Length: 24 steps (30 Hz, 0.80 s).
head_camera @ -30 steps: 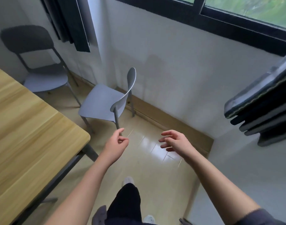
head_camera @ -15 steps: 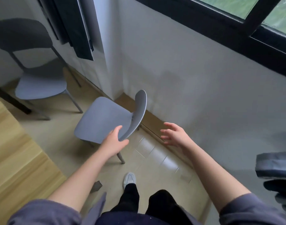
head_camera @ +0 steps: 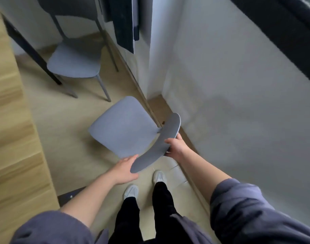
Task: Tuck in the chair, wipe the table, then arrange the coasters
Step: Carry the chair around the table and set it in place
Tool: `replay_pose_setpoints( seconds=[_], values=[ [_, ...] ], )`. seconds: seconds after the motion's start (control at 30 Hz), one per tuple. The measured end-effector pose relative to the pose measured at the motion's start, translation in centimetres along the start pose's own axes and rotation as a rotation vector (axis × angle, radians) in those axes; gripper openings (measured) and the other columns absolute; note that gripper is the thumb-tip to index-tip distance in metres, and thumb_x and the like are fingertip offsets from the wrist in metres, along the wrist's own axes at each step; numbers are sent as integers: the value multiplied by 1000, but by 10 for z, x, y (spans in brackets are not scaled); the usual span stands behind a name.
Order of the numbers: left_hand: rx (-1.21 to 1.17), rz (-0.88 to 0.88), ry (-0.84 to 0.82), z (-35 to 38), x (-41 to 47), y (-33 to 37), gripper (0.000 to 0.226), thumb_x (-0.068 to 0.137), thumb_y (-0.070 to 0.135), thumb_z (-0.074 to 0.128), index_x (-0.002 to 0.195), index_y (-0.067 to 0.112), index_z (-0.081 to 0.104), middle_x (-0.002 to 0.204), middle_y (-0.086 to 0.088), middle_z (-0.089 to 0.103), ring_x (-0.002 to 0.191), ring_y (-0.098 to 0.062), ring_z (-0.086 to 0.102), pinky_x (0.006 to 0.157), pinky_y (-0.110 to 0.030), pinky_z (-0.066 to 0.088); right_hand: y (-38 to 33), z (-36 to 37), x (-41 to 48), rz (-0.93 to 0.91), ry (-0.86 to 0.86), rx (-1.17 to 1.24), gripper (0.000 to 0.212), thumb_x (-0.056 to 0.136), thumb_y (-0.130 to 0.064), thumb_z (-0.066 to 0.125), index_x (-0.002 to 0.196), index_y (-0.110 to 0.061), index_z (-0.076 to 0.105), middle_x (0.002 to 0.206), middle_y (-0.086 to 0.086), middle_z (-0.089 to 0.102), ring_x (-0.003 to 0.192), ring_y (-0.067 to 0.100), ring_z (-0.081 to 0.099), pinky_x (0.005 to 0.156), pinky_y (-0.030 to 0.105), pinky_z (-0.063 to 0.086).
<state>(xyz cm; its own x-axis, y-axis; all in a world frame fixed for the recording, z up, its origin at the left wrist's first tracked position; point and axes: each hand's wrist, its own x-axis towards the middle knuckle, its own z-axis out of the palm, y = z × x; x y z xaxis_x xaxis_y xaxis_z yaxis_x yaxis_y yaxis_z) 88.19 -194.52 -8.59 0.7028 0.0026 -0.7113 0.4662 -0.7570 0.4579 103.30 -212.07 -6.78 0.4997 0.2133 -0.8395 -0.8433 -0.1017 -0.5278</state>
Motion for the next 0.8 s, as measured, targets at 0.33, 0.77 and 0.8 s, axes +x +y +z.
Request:
replay_pose_setpoints(
  seconds=[0.33,0.77,0.8],
  values=[
    [160,-211,-85,23,9,9,76,89,0,32,153,24,-1,160,-8,2,147,-28,4,118,-49,5,9,-4,43,-2,-28,-77,49,83,11,42,125,-13,49,95,10,59,82,28,59,63,36,57],
    [150,-295,-41,18,-5,12,78,86,-7,39,151,12,2,152,-16,25,131,-33,39,97,-37,40,-33,58,68,30,-241,-361,43,85,13,38,116,-15,49,90,11,58,76,26,60,59,35,53],
    [135,-309,-31,18,-6,10,77,85,-7,39,151,11,2,149,-16,29,124,-33,45,91,-37,42,-37,70,71,32,-266,-411,43,85,13,38,115,-16,49,89,10,58,77,26,60,61,36,53]
  ],
)
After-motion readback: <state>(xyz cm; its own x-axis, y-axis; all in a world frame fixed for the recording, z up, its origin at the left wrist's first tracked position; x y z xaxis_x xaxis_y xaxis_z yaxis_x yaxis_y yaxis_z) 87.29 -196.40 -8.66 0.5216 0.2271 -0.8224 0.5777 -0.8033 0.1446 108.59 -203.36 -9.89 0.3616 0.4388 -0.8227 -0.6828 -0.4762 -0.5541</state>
